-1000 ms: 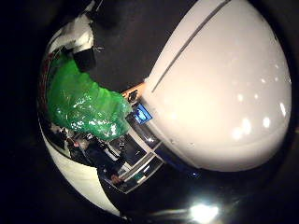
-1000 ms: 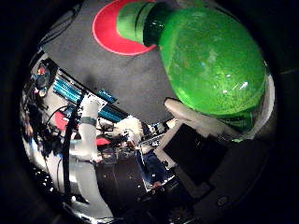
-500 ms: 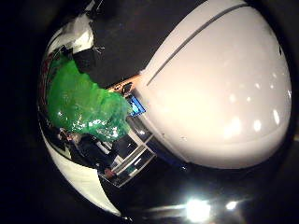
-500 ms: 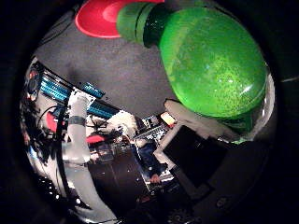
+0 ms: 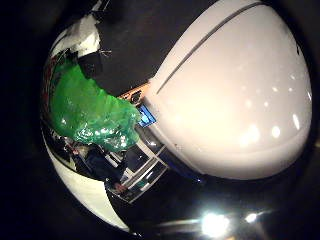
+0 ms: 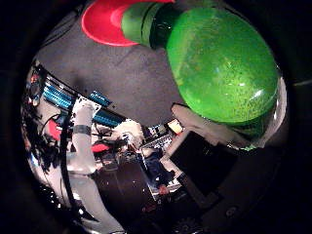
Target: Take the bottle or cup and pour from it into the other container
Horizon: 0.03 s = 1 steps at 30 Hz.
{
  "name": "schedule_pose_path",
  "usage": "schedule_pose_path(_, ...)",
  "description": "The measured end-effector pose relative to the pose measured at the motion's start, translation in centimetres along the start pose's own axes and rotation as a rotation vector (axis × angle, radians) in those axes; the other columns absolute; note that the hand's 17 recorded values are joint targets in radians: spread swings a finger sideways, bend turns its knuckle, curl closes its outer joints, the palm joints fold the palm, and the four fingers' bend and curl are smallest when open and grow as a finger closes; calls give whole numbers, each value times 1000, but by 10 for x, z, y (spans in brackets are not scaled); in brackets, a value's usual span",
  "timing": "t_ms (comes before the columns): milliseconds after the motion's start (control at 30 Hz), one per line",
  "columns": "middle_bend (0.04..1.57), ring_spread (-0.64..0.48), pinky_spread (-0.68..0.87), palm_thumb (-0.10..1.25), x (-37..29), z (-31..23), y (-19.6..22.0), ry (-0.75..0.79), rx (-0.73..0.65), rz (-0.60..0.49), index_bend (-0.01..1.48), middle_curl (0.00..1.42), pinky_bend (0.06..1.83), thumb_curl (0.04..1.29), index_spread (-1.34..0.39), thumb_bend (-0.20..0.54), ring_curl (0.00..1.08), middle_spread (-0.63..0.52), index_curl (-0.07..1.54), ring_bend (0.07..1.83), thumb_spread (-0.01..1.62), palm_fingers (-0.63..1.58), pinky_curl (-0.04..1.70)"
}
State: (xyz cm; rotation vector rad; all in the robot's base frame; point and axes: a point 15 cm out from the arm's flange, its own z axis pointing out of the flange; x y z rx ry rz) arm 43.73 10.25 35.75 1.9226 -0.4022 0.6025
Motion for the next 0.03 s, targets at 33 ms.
schedule_pose_path(33, 957, -310, -287, 962, -7, -1, -3, -30, 17, -6, 648, 1116, 1404, 637, -521, -29, 871, -367, 1103, 1324, 691, 816, 862)
